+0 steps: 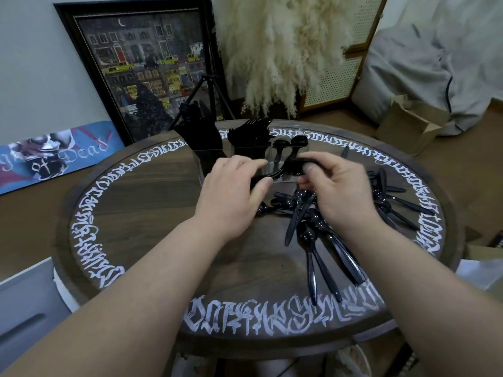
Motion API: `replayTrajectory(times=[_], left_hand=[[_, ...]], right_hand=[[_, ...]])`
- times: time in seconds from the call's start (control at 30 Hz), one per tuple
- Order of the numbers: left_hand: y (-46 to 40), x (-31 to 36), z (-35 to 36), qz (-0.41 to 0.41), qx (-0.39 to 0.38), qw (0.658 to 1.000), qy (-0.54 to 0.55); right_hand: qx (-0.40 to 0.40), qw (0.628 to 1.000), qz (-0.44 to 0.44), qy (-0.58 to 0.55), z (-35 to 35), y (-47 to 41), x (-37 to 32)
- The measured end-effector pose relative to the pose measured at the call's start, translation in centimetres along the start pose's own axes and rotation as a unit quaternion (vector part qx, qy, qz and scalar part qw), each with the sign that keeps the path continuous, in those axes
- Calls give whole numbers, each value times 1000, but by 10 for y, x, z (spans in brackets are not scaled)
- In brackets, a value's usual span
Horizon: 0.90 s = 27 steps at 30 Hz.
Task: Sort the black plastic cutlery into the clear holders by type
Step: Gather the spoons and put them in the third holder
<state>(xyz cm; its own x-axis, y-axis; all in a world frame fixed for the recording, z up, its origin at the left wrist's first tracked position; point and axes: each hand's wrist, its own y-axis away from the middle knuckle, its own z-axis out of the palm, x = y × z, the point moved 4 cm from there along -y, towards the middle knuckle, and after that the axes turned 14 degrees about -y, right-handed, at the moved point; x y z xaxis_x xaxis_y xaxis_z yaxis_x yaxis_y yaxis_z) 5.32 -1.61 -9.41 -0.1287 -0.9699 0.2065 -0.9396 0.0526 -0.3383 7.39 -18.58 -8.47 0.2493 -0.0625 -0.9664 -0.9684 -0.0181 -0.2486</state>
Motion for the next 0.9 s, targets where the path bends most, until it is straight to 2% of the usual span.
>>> replayTrajectory(times=[0.1,0.2,0.27,0.33,0.5,0.7,0.77,0.9], left_hand=[[-12,8,-3,-3,53,998,-14],[-23,14,-5,-17,81,996,-39],[-29,15,-5,-34,76,995,-57],[-33,14,-2,-46,63,994,-79],[-39,11,9,-57,19,992,-109],[-40,9,17,-46,20,992,-117],[-40,8,18,-41,27,992,-118],[-40,7,20,-32,33,992,-115]], right_hand=[[48,992,-102,59,-32,-7,-30],[105,960,-222,134,-54,-20,-60],[113,931,-282,200,-54,-33,-72],[85,904,-322,268,-42,-48,-73],[-18,878,-296,377,4,-78,-45],[-117,862,-200,450,30,-95,-11],[-138,855,-206,456,33,-95,-5],[-131,843,-205,479,31,-95,8]])
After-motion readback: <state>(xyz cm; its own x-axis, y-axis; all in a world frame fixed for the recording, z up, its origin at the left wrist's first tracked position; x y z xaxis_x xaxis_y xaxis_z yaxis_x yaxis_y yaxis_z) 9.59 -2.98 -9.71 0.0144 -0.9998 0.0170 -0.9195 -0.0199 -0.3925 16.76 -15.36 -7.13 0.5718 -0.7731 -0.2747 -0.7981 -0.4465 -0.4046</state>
